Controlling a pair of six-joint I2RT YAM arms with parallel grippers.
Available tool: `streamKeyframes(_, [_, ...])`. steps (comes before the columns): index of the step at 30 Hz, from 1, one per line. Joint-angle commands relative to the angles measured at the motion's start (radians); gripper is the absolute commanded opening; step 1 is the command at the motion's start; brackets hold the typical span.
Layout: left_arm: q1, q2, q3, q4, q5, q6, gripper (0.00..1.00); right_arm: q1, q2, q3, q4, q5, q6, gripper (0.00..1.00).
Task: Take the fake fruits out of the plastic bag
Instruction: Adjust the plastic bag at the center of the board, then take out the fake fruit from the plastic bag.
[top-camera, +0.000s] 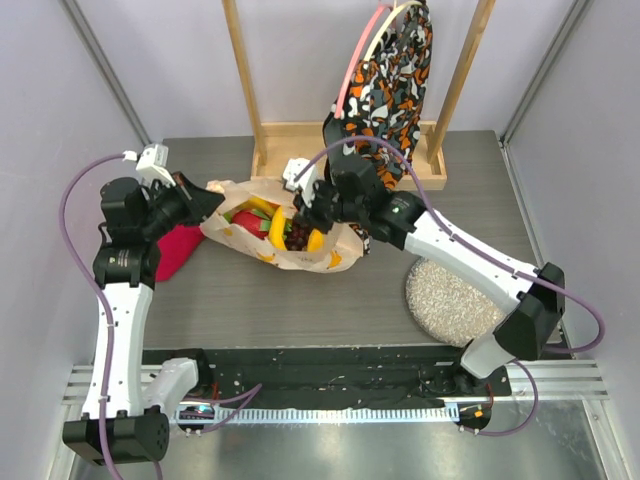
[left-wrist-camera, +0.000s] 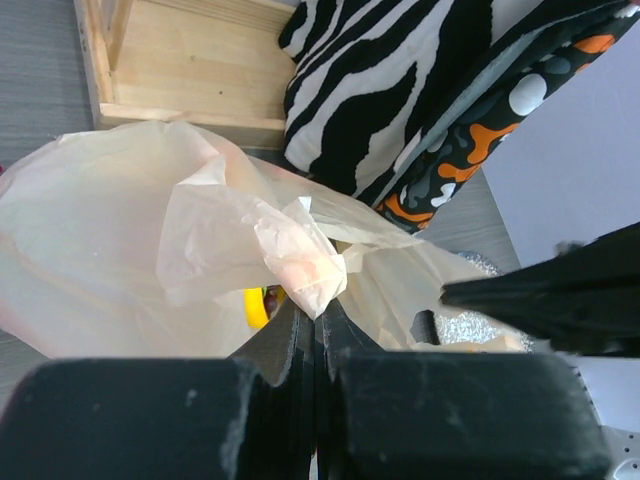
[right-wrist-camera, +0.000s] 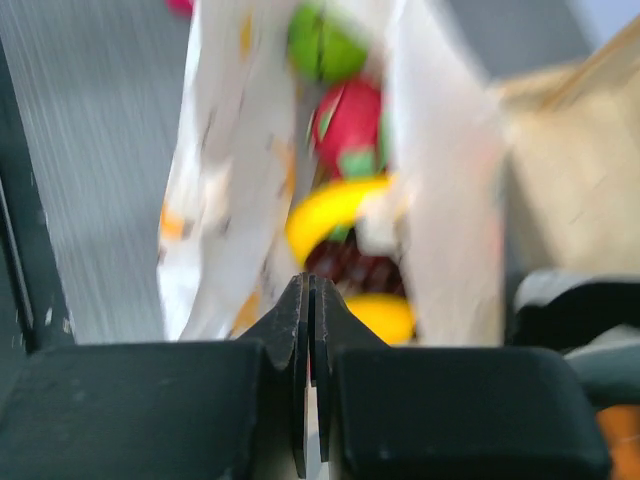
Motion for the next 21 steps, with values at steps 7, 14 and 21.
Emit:
streamKeyframes(7, [0.038,-0.026,-0.035,0.056,0.007,-0.007,0.0,0.039,0.26,0.06,0.111,-0.049,0.004,0.04])
streamKeyframes(14, [0.041,0.001,-0.038,0.094,0.007,-0.017,0.0,0.172,0.261,0.017,0.061,-0.19,0.009,0.05])
streamKeyframes(21, [0.041,0.01,-0.043,0.059,0.025,0.02,0.0,0.148,0.249,0.063,-0.038,-0.082,-0.017,0.09])
